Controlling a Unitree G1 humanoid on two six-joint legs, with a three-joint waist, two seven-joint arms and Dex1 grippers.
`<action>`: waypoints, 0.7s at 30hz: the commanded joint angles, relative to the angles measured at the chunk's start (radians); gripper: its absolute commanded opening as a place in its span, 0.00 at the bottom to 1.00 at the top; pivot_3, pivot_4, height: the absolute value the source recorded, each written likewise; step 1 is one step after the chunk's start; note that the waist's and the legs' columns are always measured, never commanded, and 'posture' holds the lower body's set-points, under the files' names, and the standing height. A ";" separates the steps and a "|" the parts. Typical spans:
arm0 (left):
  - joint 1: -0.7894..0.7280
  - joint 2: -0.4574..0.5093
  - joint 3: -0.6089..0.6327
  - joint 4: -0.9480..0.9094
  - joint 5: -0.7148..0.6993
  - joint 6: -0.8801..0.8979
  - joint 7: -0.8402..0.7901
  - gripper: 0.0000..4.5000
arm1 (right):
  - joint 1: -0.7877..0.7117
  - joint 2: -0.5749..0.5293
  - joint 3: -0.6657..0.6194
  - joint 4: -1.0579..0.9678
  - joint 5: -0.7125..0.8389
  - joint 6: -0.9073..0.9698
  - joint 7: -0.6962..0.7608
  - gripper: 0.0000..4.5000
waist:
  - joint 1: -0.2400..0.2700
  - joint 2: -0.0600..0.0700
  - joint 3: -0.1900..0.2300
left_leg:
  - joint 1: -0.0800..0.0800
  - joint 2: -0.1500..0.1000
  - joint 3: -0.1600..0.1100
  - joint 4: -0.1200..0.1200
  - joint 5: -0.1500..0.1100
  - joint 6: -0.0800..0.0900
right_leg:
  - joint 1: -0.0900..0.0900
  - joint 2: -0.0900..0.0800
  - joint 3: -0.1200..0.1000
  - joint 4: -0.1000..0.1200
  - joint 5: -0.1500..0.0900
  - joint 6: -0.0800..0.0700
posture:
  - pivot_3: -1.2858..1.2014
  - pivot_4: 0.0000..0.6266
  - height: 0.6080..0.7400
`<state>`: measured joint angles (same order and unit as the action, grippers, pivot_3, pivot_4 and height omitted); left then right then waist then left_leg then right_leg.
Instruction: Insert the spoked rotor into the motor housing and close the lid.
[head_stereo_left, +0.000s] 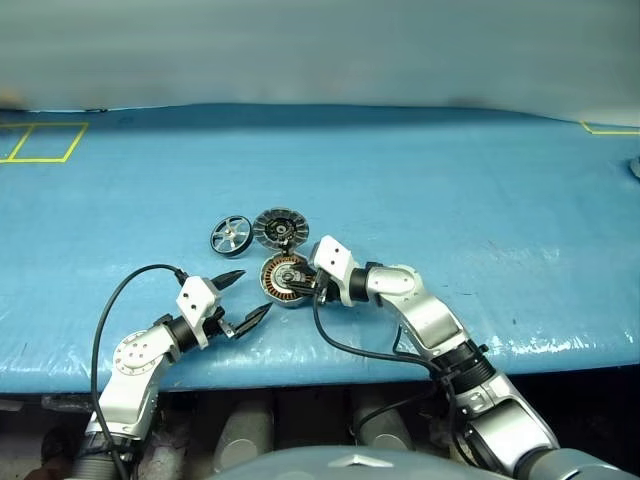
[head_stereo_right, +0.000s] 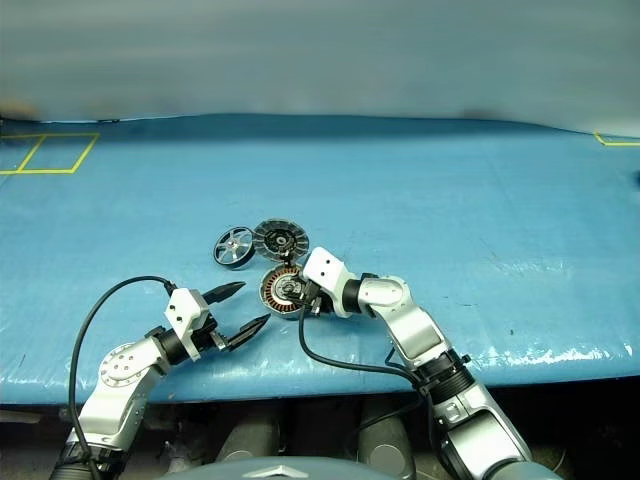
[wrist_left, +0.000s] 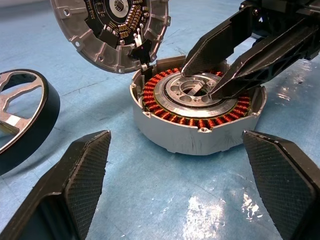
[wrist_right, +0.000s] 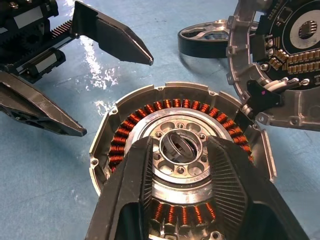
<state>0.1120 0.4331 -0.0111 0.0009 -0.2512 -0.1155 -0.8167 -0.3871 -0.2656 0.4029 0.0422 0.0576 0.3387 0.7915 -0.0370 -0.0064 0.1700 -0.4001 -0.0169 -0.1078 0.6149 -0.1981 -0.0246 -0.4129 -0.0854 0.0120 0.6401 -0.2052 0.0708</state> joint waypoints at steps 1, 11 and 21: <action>0.002 -0.004 -0.003 -0.003 -0.001 -0.014 0.000 1.00 | 0.004 0.006 -0.011 -0.017 -0.001 -0.008 -0.014 0.39 | 0.000 0.000 0.000 | 0.000 0.000 0.000 0.000 0.000 0.000 | 0.000 0.000 0.000 0.000 0.000 0.000 | 0.52 0.24 1.00; 0.000 -0.003 -0.007 0.005 0.005 -0.017 0.004 1.00 | 0.001 0.035 -0.057 -0.049 0.084 0.023 -0.002 0.30 | 0.000 0.000 0.000 | 0.000 0.000 0.000 0.000 0.000 0.000 | 0.000 0.000 0.000 0.000 0.000 0.000 | 0.52 0.24 1.00; 0.001 -0.004 -0.007 0.011 0.012 -0.021 0.016 1.00 | -0.003 0.024 -0.026 -0.017 0.061 0.033 0.012 0.01 | 0.000 0.000 0.000 | 0.000 0.000 0.000 0.000 0.000 0.000 | 0.000 0.000 0.000 0.000 0.000 0.000 | 0.52 0.24 1.00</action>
<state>0.1120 0.4323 -0.0189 0.0206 -0.2428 -0.1165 -0.8054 -0.3813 -0.2433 0.3694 0.0364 0.1192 0.3773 0.7935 -0.0372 -0.0064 0.1700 -0.4003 -0.0168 -0.1078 0.6146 -0.1981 -0.0246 -0.4132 -0.0852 0.0120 0.6400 -0.2052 0.0708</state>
